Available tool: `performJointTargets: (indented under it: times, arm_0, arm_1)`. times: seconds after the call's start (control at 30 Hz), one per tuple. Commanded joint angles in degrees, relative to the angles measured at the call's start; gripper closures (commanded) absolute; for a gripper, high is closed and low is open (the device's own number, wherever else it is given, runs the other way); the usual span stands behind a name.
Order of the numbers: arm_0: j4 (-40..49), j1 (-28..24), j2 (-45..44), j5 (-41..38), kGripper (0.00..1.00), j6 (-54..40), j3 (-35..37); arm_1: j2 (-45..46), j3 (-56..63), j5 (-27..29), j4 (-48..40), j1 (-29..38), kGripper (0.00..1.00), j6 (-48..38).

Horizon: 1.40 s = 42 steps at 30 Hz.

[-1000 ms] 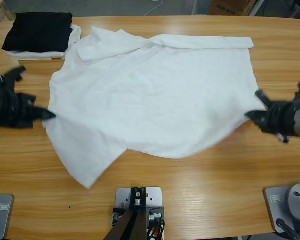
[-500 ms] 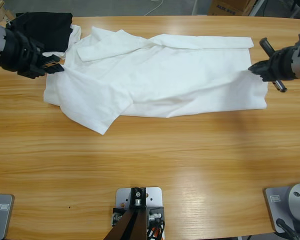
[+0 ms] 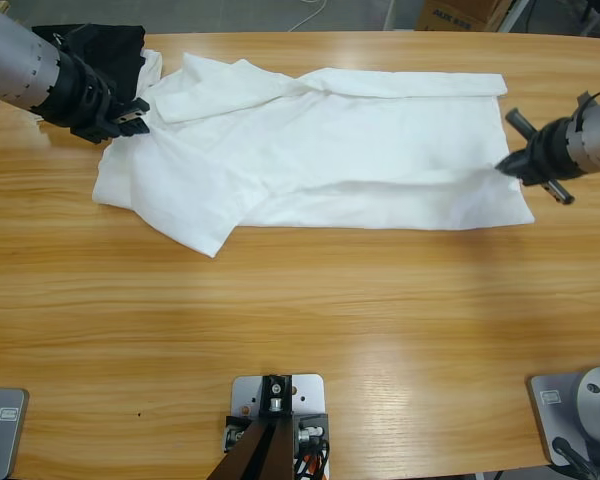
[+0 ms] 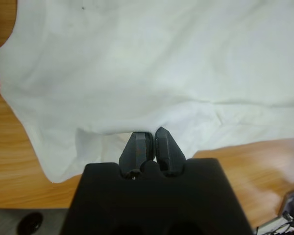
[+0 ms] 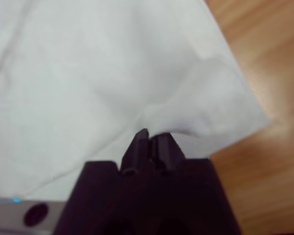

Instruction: Fold clothes

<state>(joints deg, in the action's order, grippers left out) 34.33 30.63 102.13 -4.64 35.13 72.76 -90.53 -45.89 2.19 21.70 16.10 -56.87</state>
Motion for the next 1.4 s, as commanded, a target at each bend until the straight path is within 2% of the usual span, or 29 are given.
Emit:
performJointTargets:
  times: [0.03,0.27,0.3,0.33,0.37,0.4,0.43,0.47,0.67,0.7,0.77,0.8,0.97,1.07,1.1,1.13,1.17,1.23,1.27,1.33,1.4]
  arm_0:
    - [0.6,0.0,4.7,0.7,1.000,-0.7,2.1]
    - [0.7,0.1,5.0,0.8,1.000,-0.9,1.9]
    - [0.7,0.2,5.0,0.8,1.000,-0.9,1.9]
    - [0.7,0.3,5.1,0.8,1.000,-0.8,2.0]
    - [0.7,0.4,5.3,1.0,1.000,-0.5,2.0]
    - [0.7,0.5,5.4,1.6,1.000,0.0,2.0]
    - [0.9,0.5,5.4,2.2,1.000,0.5,2.0]
    - [0.9,0.5,5.6,2.8,1.000,0.9,2.1]
    - [0.9,0.1,6.9,7.6,1.000,2.7,4.7]
    - [0.8,0.0,7.0,8.7,0.864,2.8,5.4]
    - [0.3,-0.1,7.5,11.2,0.158,2.7,7.0]
    - [0.1,-0.1,7.6,12.3,0.031,2.5,8.0]
    - [0.1,-0.7,8.7,12.5,0.000,2.2,10.5]
    - [1.8,0.4,7.0,12.2,0.000,1.7,8.4]
    - [2.0,1.4,5.2,12.4,0.009,0.2,6.7]
    - [2.0,2.8,3.2,12.4,0.023,-0.9,4.9]
    - [2.0,4.9,1.5,12.3,0.046,-1.2,3.0]
    - [1.7,9.8,-1.1,12.3,0.090,-2.1,-1.0]
    - [1.1,11.9,-2.0,12.3,0.115,-1.8,-3.6]
    - [-0.9,15.2,-3.0,12.2,0.164,-0.7,-8.1]
    - [-3.3,16.9,-2.6,12.1,0.186,-0.4,-10.7]
  arm_1:
    - [-4.0,-0.5,0.6,-0.7,-2.3,1.000,3.0]
    - [-8.3,-4.9,0.2,-3.9,-4.5,1.000,5.6]
    - [-8.6,-5.3,0.4,-3.8,-4.5,0.909,6.0]
    - [-8.0,-5.5,1.0,-3.6,-4.5,0.515,6.6]
    - [-7.1,-5.5,1.7,-3.6,-4.6,0.241,7.0]
    - [-6.1,-5.4,2.3,-3.5,-4.5,0.053,8.0]
    - [-5.2,-5.4,2.7,-3.0,-4.5,0.003,8.9]
    - [-4.5,-5.4,3.3,-2.2,-4.5,0.000,9.2]
    - [0.0,-4.6,4.5,1.5,-4.5,0.000,9.1]
    - [1.3,-4.5,4.5,1.6,-4.3,0.000,9.1]
    - [3.7,-4.5,3.9,1.7,-3.9,0.000,9.1]
    - [4.6,-4.5,3.1,1.7,-3.9,0.000,9.2]
    - [5.3,-3.7,-0.7,3.5,-3.9,0.000,10.6]
    - [5.7,-3.2,-0.9,4.4,-3.8,0.006,10.7]
    - [5.5,-2.9,-1.1,4.4,-3.9,0.057,11.0]
    - [4.8,-2.8,-1.7,4.4,-3.9,0.176,11.9]
    - [3.7,-2.8,-2.4,4.5,-3.9,0.233,13.7]
    - [2.6,-2.7,-2.4,4.5,-3.9,0.462,16.7]
    - [2.6,-2.5,-2.3,4.5,-3.8,0.608,17.9]
    - [2.9,-2.3,-3.5,4.5,-3.9,0.979,19.9]
    - [3.9,-2.2,-5.5,4.5,-4.0,1.000,21.9]
